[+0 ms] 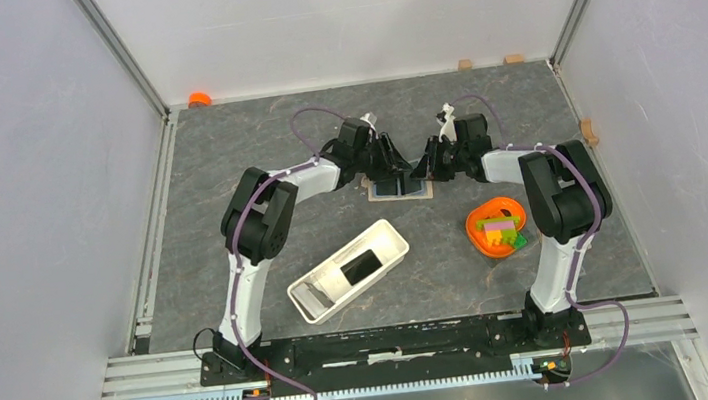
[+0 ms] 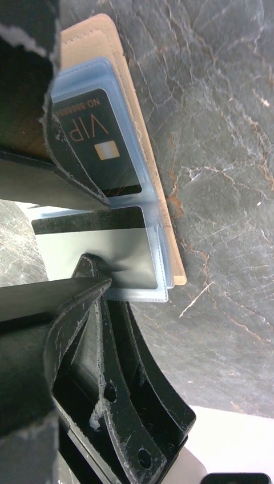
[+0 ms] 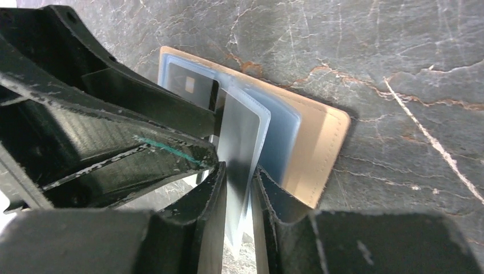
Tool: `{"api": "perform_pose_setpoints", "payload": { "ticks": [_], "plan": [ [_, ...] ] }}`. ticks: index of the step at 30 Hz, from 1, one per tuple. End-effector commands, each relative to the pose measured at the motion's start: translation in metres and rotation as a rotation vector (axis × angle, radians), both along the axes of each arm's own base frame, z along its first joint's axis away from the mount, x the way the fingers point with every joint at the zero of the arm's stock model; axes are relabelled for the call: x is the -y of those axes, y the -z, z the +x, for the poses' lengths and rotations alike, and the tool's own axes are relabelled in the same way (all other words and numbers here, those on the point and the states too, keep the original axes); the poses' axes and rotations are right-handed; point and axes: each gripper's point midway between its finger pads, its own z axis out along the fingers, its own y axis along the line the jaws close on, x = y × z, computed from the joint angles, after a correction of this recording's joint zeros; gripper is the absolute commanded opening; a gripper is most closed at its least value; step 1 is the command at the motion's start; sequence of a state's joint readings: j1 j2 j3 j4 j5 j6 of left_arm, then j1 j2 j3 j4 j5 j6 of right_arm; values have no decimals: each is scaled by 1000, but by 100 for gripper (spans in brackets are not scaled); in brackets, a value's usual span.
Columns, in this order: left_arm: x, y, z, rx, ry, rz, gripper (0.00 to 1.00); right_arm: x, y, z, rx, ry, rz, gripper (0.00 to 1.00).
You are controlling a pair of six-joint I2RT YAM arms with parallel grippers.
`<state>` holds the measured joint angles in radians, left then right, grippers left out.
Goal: Put the credit cards into the card holder
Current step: Turn over the card slot in the card holder.
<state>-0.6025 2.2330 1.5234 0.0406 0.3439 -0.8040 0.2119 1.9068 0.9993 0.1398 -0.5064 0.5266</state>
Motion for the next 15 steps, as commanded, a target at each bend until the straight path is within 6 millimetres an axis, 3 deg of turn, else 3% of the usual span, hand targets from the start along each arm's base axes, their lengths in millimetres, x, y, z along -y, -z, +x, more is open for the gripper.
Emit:
{"api": "perform_pose_setpoints", "payload": {
  "ticks": [1,9,15],
  "plan": [
    [17,4,-9,-41,15,-83,53,-8,-9,4,37,-16,48,27],
    [29,-13,-8,-15,17,-166,52,-7,-11,5,41,-10,42,28],
    [35,-32,-7,26,31,-219,53,7,-11,9,52,22,-54,23]
  ]
}}
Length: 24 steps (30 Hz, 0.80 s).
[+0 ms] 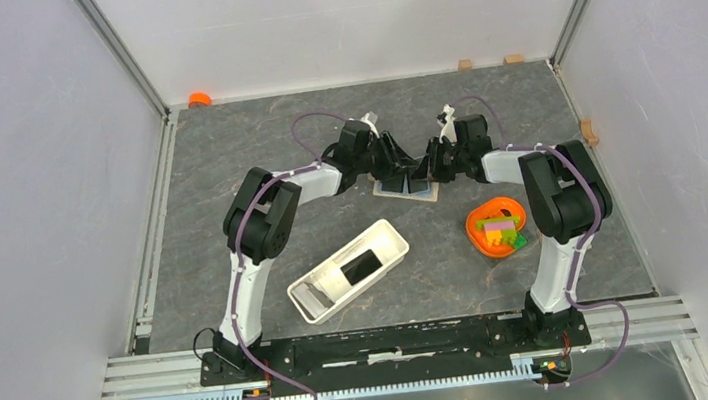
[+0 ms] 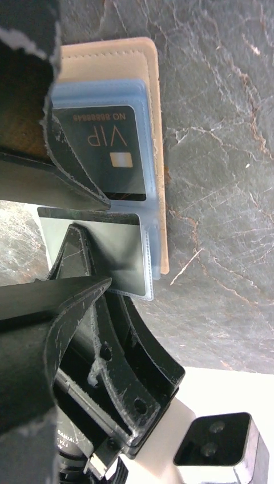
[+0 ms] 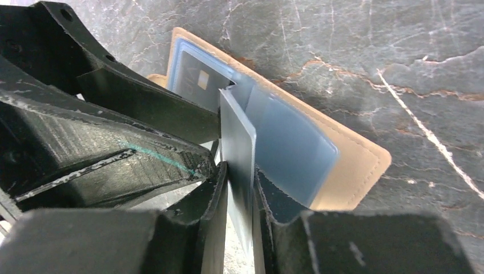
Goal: Put the credit cards into the card holder
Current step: Turn over the card slot in the card holder.
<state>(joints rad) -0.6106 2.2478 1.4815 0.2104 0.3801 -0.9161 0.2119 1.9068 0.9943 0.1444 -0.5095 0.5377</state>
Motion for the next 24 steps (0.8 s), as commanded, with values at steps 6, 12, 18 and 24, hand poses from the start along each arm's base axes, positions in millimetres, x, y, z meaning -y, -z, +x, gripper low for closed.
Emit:
{"api": "perform_pose_setpoints", "payload": {
  "ticks": [6,12,18,24],
  "plan": [
    [-7,-37,-7,111,56,29,62,24,-8,15,46,43,-174,4],
    [-52,-50,-5,209,-3,228,68,38,-5,17,8,66,-267,4],
    [-91,-24,-2,165,-72,350,68,52,-11,24,-5,92,-363,6],
    [-85,-5,1,150,-28,363,64,51,-20,32,3,98,-441,17]
  ]
}}
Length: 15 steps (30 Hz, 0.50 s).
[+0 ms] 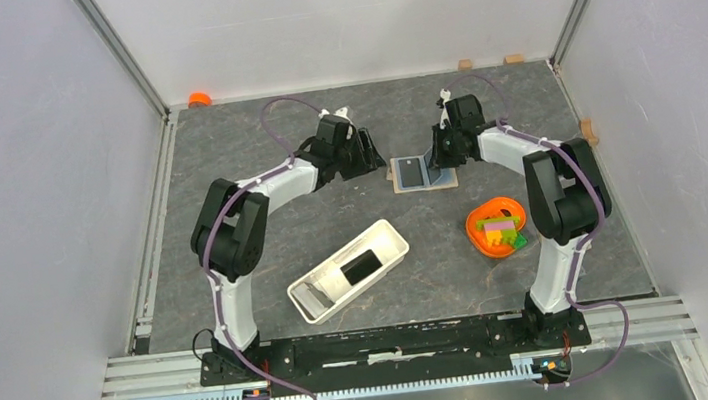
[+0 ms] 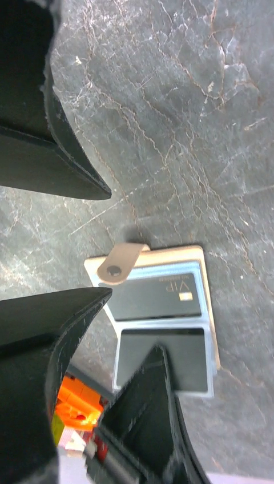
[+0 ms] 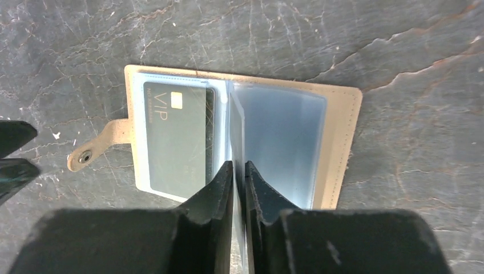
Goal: Put the credit cards into the card holder
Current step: Turn over the card slot in the card holder.
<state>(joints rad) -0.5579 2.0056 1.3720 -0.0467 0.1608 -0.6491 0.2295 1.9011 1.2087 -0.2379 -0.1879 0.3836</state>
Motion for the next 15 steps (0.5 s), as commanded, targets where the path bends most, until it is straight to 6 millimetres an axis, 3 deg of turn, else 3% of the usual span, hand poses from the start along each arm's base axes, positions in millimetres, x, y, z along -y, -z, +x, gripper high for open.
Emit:
{"api": "perform_pose_setpoints", "payload": {
  "ticks": [1,8,12,15],
  "plan": [
    [5,20,0,3,62,40,62,2,-16,12,34,4,-86,21],
    [28,25,-4,-24,132,-75,52,-29,-26,16,61,-30,-81,31],
    [25,27,-6,-28,126,-69,51,-44,-27,15,65,-48,-92,36],
    [8,28,-5,-18,72,-42,51,-55,-27,11,66,-67,-78,38]
  ]
}}
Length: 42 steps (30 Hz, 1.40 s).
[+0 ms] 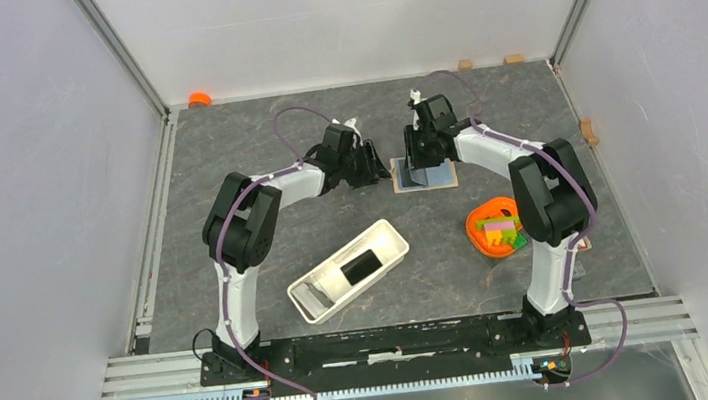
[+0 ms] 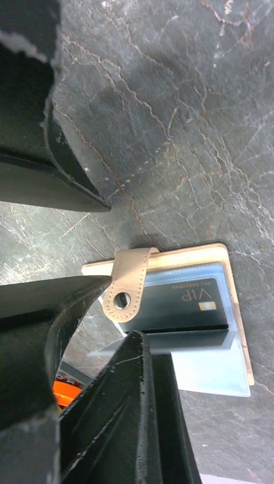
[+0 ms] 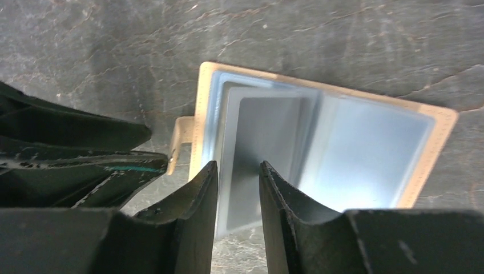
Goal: Put the credit cards into the card holder
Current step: Turn over the card slot in the card holder, then pick up the credit card from the storage box.
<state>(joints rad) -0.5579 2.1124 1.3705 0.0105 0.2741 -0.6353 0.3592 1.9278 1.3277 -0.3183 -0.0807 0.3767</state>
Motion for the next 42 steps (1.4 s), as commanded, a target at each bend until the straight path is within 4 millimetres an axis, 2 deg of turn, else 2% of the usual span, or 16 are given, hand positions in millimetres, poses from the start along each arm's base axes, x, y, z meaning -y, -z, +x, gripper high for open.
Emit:
{"api": "perform_pose_setpoints", "payload": {
  "ticks": [1,5,8,12,15,17,19,21,23,27,31,37,38,42],
  "plan": [
    [-14,-15,6,58,-47,-10,51,-15,-9,6,26,-5,18,39],
    [-40,-28,8,86,-113,-10,54,-24,-10,3,35,-33,56,41],
    [-53,-46,6,127,-126,-2,58,-30,-23,2,89,-59,99,48],
    [-68,-78,4,183,-137,21,62,-27,-51,2,181,-78,105,57],
    [-82,-105,-2,230,-147,53,67,-18,-69,-3,245,-93,69,64],
    [-92,-121,-9,251,-153,75,72,-13,-83,-10,293,-114,59,72],
    [-103,-135,-20,259,-163,91,79,-13,-97,-22,344,-160,74,74],
    [-114,-149,-36,270,-169,88,85,-19,-105,-40,380,-232,123,76],
    [-125,-154,-52,248,-165,89,89,-25,-109,-61,397,-295,172,77],
    [-147,-155,-89,155,-108,115,93,-40,-117,-103,396,-387,222,81],
    [-179,-152,-112,102,-82,173,94,-71,-121,-148,372,-471,281,83],
    [-259,-156,-105,216,-242,504,100,-122,-104,-212,279,-507,294,85],
    [-266,-156,-105,226,-264,536,100,-132,-102,-223,270,-519,289,85],
    [-276,-144,-100,249,-304,545,100,-170,-96,-253,236,-581,242,87]
  ]
}}
